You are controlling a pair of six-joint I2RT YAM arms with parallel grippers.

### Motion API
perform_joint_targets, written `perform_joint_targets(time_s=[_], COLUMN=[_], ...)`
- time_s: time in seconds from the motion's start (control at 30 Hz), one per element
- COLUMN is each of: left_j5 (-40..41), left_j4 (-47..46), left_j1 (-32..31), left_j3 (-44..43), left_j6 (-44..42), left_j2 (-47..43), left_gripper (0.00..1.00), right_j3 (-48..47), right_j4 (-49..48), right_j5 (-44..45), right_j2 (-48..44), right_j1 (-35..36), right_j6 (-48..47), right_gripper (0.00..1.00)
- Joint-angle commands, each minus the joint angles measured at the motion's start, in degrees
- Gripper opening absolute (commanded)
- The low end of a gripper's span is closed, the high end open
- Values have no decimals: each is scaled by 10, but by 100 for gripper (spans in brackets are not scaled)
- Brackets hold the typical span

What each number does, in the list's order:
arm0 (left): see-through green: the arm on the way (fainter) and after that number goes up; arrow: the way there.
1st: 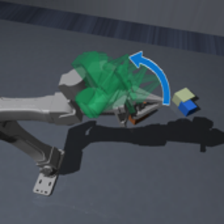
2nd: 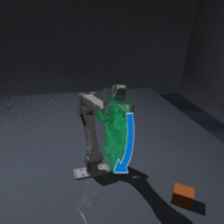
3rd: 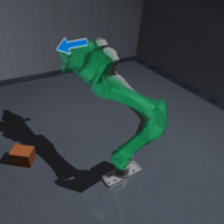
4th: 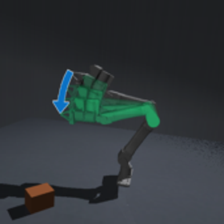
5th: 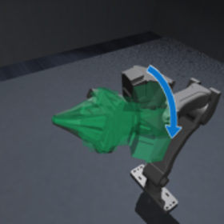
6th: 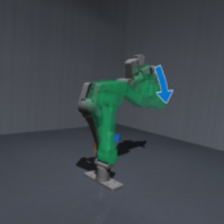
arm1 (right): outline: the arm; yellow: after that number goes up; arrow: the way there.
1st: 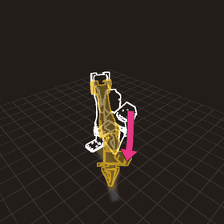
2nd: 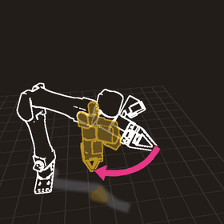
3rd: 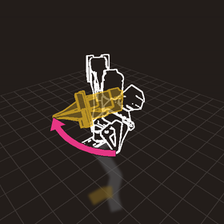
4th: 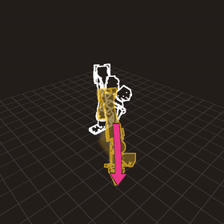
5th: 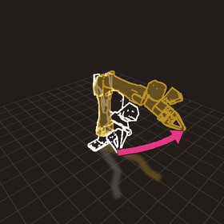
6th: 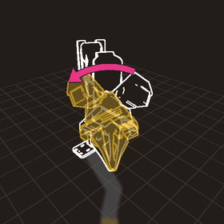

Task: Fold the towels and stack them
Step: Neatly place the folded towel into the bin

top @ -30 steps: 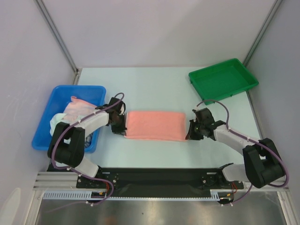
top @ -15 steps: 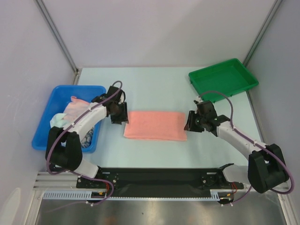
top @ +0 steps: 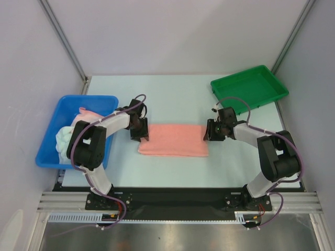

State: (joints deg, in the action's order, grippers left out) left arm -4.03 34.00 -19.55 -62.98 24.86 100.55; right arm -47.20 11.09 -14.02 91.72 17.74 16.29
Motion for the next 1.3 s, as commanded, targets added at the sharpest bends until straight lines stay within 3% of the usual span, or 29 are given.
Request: perform_joint_targets(time_s=[0.0,0.2,0.47,0.87,1.07,1.27], left_j5=[36,39,16,28,26,97], left_j4=[6,-6,-22,-64,-42,40], left_j1=[-1,0,0,0,0,3], left_j3=[-7,7,34,107,99,-8], left_j6=[-2,19,38,74,84,57], left_j2=[7,0,0,-34,-67,-159], left_gripper=[49,52,52,51,51,61], right_j3=[-34,6,24,42,12,-137], right_j4=[-12,-2,-41,-55,1,162], right_j5=[-12,-35,-42,-7,29,73], right_j2=[-4,-43,0,2,-15,-30], right_j1=[-4,-4,16,47,45,40], right_j6=[-35,-25,-9,13,-20,-86], right_gripper=[45,64,66,48,1,0])
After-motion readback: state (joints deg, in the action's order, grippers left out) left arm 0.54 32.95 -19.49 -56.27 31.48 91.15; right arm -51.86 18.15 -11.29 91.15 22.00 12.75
